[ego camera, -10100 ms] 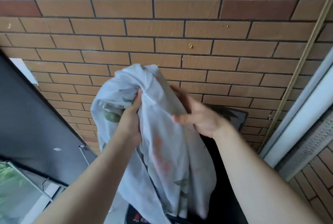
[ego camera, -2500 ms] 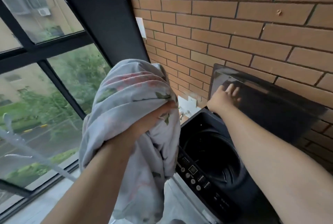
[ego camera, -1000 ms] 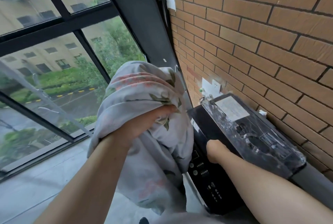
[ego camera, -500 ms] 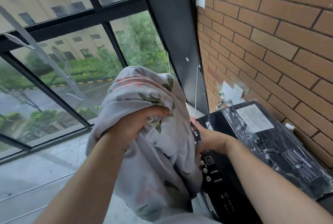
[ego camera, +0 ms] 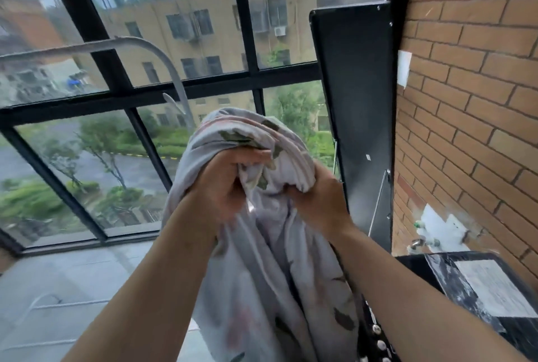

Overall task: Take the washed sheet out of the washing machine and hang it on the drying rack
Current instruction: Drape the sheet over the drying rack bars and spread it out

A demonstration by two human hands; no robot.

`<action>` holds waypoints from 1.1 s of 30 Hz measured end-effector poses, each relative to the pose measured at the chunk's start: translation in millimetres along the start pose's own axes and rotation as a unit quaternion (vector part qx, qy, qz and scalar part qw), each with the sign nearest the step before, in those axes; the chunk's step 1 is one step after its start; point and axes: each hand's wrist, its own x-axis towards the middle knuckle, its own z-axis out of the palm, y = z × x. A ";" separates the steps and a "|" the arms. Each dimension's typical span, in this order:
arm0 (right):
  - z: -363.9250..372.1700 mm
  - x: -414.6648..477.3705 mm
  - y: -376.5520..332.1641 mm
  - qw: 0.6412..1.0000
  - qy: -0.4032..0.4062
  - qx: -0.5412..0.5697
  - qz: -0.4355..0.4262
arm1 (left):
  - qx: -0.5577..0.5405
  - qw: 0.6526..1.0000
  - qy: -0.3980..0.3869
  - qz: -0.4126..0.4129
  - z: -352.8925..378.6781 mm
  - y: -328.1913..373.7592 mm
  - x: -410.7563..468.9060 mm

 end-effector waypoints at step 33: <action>91.1 148.6 -152.4 0.941 0.191 -0.144 -0.240 | -0.119 0.982 -0.149 -0.003 -140.4 29.8 5.1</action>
